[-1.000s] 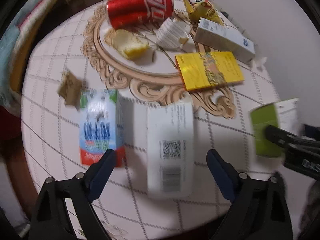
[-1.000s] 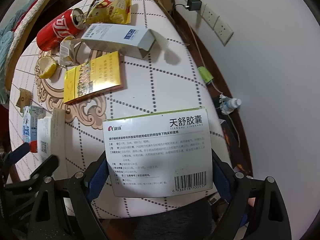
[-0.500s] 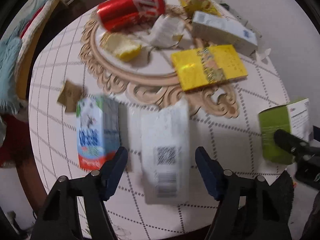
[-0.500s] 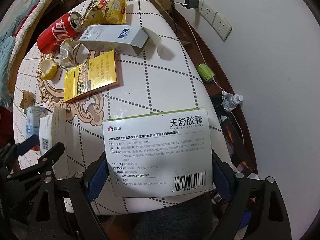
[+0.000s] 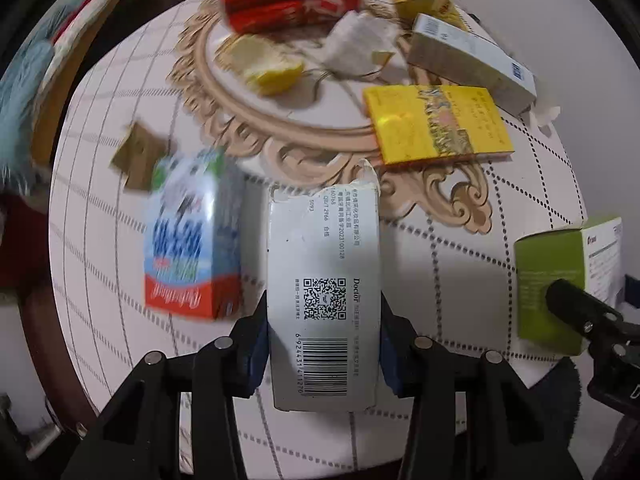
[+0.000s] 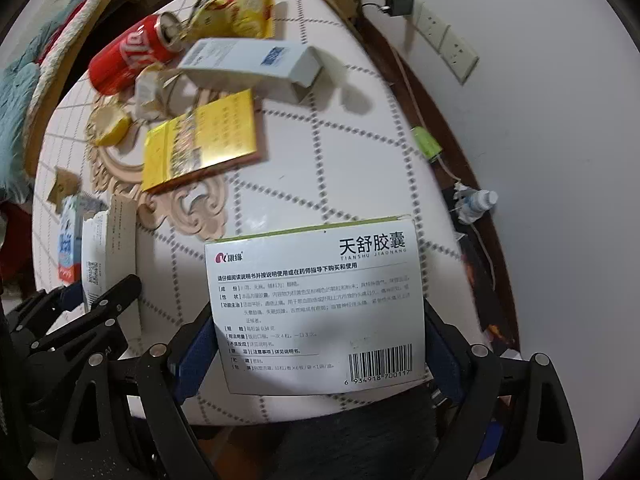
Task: Collect trash
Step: 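Carry both boxes over the white trash bin and open both tools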
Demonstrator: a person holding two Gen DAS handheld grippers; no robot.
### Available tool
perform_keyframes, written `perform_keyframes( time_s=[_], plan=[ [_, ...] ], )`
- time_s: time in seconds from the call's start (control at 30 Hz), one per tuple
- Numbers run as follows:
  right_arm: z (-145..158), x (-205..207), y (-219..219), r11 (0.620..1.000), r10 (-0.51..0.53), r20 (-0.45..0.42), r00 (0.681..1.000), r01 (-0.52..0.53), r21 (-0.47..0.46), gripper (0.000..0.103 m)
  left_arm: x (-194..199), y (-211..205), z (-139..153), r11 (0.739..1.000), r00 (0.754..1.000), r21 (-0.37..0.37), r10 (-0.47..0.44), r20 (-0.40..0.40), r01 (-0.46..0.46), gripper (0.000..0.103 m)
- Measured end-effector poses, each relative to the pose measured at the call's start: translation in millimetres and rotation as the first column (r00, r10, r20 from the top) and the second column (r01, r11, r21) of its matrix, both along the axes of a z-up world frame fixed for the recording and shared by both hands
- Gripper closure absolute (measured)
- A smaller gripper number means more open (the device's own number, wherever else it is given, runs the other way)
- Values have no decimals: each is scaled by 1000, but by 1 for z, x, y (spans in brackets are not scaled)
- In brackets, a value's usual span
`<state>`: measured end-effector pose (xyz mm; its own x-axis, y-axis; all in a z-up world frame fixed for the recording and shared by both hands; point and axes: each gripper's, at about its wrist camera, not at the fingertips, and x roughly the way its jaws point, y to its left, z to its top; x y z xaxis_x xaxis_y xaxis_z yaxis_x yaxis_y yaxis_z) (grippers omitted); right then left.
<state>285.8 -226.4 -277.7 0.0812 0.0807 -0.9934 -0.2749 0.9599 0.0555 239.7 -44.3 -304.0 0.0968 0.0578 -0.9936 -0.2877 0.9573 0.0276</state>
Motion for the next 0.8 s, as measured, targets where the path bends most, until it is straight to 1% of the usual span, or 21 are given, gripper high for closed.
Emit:
perform_keyframes(
  time_s=[0.1, 0.17, 0.23, 0.3, 0.4, 0.5, 0.53, 0.57, 0.6, 0.7, 0.77, 0.8],
  plan=[
    [0, -7, 6, 999, 23, -26, 999, -22, 30, 11, -26, 11, 8, 997, 998, -47, 63, 0, -63, 61],
    [-1, -11, 11, 999, 46, -31, 998, -45, 27, 10, -43, 18, 9, 994, 995, -49, 102, 5, -102, 61],
    [-3, -12, 16, 998, 58, -32, 998, -58, 7, 10, -52, 22, 8, 991, 992, -39, 126, 10, -126, 61],
    [-5, -12, 20, 998, 65, -34, 997, -65, -8, 10, -52, 23, 4, 992, 993, -22, 122, 2, -122, 60],
    [-8, -11, 28, 996, 83, -34, 996, -85, -39, 10, -53, 27, -5, 992, 992, -28, 125, -8, -125, 59],
    [-16, -13, 29, 995, 85, -47, 995, -87, -50, 10, -54, 26, -2, 993, 993, -14, 115, 10, -114, 60],
    [-16, -15, 29, 995, 83, -39, 996, -84, -45, 11, -48, 23, -7, 994, 994, -2, 110, 21, -110, 61],
    [-15, -16, 30, 995, 85, -30, 996, -86, -44, 11, -50, 21, -7, 994, 994, 11, 106, 33, -106, 61],
    [-13, -18, 30, 995, 86, -18, 996, -87, -41, 11, -59, 21, -4, 994, 994, 20, 103, 45, -104, 61],
    [-4, -22, 25, 997, 79, 12, 997, -78, -20, 12, -69, 29, 19, 993, 990, 22, 113, 79, -115, 61],
    [7, -26, 27, 997, 79, 39, 996, -79, -5, 12, -77, 35, 36, 992, 986, 30, 115, 117, -119, 61],
    [13, -29, 29, 997, 81, 55, 995, -82, 7, 12, -84, 40, 48, 991, 983, 49, 113, 143, -121, 61]
  ],
)
